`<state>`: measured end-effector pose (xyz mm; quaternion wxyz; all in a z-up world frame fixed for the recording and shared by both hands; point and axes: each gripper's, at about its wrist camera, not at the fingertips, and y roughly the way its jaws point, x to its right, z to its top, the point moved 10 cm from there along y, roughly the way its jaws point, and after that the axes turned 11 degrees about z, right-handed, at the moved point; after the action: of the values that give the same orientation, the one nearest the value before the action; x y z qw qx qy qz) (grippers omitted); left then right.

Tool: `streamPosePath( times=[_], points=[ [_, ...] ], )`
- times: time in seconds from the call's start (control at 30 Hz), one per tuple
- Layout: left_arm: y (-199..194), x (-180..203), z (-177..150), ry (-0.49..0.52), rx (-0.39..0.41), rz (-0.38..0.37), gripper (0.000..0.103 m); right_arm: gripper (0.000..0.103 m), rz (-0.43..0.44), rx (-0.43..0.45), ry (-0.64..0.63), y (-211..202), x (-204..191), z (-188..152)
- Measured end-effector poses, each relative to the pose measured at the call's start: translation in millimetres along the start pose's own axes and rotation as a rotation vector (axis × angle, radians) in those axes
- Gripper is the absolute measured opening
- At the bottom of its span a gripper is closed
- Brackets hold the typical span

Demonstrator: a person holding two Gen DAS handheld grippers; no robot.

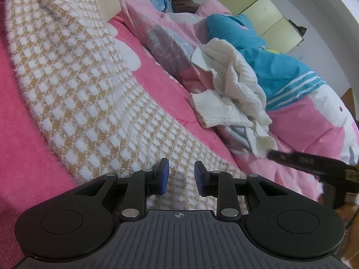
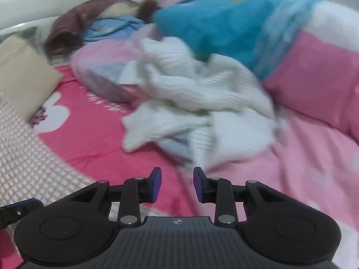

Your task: Fold clothes

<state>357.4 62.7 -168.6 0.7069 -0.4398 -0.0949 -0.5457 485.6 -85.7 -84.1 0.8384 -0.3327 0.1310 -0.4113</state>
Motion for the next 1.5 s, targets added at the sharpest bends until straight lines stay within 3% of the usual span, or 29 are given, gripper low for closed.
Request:
streamPosePath(
  times=[0.17, 0.23, 0.37, 0.47, 0.6, 0.67, 0.73, 0.83, 0.9, 1.0, 1.07, 1.13, 1.2, 1.27, 1.5],
  points=[
    [0, 0, 1, 0.0, -0.001, 0.002, 0.027, 0.033, 0.096, -0.158, -0.145, -7, -20, -45],
    [0, 0, 1, 0.001, -0.001, 0.003, 0.027, 0.032, 0.052, -0.225, -0.191, 9, -24, -69],
    [0, 0, 0, 0.0, 0.001, 0.002, 0.027, 0.037, -0.021, -0.164, -0.163, 28, -28, -82],
    [0, 0, 0, 0.0, 0.002, 0.002, 0.027, 0.037, 0.0, -0.16, -0.106, 19, -22, -74],
    [1, 0, 0, -0.001, 0.001, 0.001, 0.027, 0.038, 0.046, -0.08, 0.072, 2, 9, -53],
    [1, 0, 0, 0.0, 0.001, 0.001, 0.027, 0.039, 0.09, -0.1, 0.15, 7, 22, -50],
    [1, 0, 0, -0.001, 0.001, 0.001, 0.027, 0.042, 0.095, -0.138, 0.137, 16, 25, -51],
    [1, 0, 0, -0.003, 0.002, 0.0, 0.027, 0.05, 0.13, -0.187, 0.125, 31, 24, -54],
    [2, 1, 0, -0.003, 0.002, 0.0, 0.027, 0.073, 0.18, -0.243, 0.12, 43, 18, -60],
    [2, 1, 1, -0.003, 0.001, 0.0, 0.027, 0.082, 0.187, -0.298, 0.06, 52, 7, -68],
    [2, 1, 1, -0.003, 0.001, 0.0, 0.027, 0.077, 0.171, -0.29, 0.066, 52, 6, -67],
    [2, 1, 0, -0.004, 0.002, 0.0, 0.027, 0.058, 0.148, -0.258, 0.066, 52, 8, -64],
    [2, 1, 1, -0.005, 0.002, -0.001, 0.027, 0.034, 0.126, -0.226, 0.065, 52, 9, -61],
    [2, 1, 1, -0.007, 0.001, -0.002, 0.027, 0.024, 0.103, -0.193, 0.065, 52, 10, -58],
    [2, 1, 1, -0.01, 0.0, -0.005, 0.027, 0.018, 0.024, -0.08, 0.064, 49, 15, -48]
  ],
)
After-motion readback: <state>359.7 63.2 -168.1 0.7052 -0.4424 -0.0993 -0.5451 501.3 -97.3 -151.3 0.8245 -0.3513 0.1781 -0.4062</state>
